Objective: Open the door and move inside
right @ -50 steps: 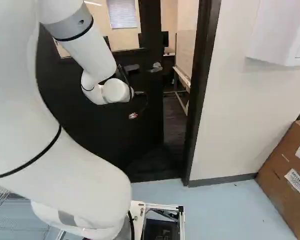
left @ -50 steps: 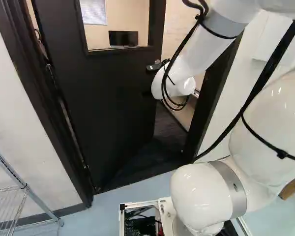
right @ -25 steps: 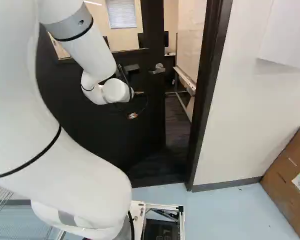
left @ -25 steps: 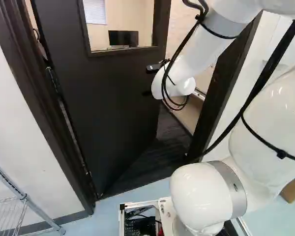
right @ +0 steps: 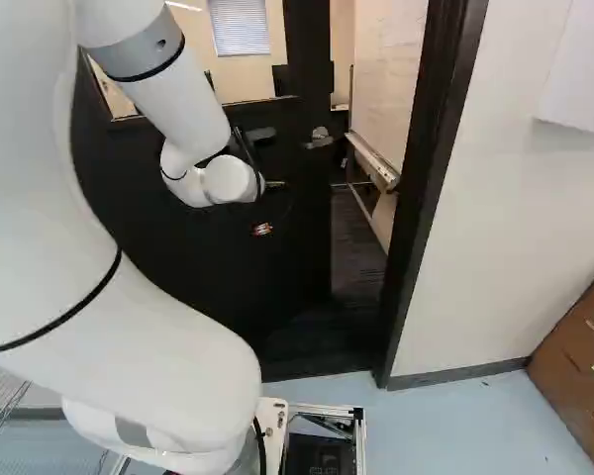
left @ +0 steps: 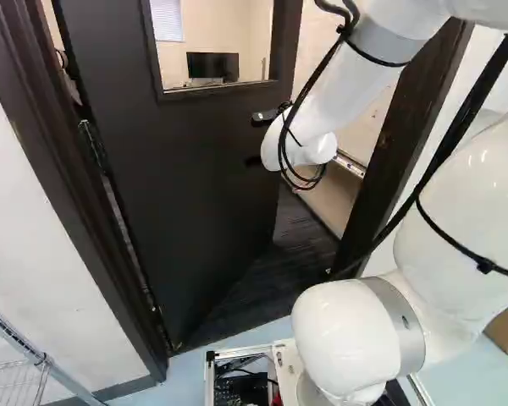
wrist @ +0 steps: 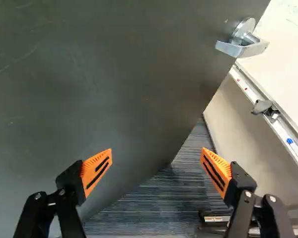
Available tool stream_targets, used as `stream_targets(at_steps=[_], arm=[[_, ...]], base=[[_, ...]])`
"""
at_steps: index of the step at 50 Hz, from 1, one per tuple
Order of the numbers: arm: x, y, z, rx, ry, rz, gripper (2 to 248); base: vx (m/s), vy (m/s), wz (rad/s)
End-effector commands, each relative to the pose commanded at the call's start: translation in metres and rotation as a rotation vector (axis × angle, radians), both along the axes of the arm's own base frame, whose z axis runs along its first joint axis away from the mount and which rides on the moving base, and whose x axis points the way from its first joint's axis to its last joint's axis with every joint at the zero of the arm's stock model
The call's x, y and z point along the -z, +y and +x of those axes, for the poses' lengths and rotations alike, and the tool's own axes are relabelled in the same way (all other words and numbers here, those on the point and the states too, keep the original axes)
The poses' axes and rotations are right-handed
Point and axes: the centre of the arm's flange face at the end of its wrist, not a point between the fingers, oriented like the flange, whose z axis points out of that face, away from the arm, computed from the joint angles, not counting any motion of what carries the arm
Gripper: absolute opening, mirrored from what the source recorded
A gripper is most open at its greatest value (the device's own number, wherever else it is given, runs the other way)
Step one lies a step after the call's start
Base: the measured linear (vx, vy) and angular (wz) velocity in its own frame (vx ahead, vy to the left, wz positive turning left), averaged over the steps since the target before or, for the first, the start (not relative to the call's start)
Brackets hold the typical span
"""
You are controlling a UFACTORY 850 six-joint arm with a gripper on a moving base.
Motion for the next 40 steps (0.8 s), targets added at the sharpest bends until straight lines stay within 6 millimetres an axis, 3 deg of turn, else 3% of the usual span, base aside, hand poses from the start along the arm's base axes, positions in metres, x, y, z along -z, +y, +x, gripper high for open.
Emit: stream_targets(at_steps=[16,40], arm=[[0.0,0.0007,0.0,-0.002,0.0,0.0,247],[0.0,0.0007,0.0001,0.0,0.0,0.001,247]], base=[[0.072,0.051,-0.008],[0.0,0.0,0.0]])
